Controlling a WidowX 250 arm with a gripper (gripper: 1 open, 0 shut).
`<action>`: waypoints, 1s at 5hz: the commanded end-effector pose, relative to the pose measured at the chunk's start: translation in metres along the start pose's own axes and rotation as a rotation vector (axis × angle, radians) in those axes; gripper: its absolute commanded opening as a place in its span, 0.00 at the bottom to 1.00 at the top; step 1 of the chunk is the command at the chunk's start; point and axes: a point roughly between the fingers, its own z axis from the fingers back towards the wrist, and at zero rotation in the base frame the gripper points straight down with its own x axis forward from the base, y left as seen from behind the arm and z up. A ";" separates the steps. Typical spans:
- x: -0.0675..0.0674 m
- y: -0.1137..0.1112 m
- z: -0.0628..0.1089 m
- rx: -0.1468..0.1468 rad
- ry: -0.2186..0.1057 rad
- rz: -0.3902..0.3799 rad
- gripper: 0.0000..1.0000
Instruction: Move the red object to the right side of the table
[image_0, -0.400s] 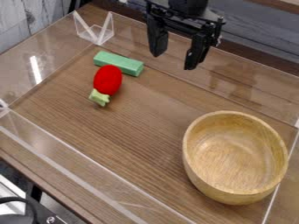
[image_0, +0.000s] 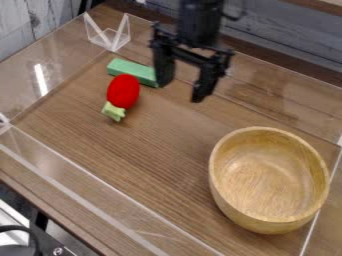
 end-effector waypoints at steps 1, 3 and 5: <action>-0.011 0.039 0.013 0.019 -0.082 0.023 1.00; -0.016 0.096 0.001 0.015 -0.103 0.062 1.00; -0.006 0.105 -0.025 0.019 -0.107 0.082 1.00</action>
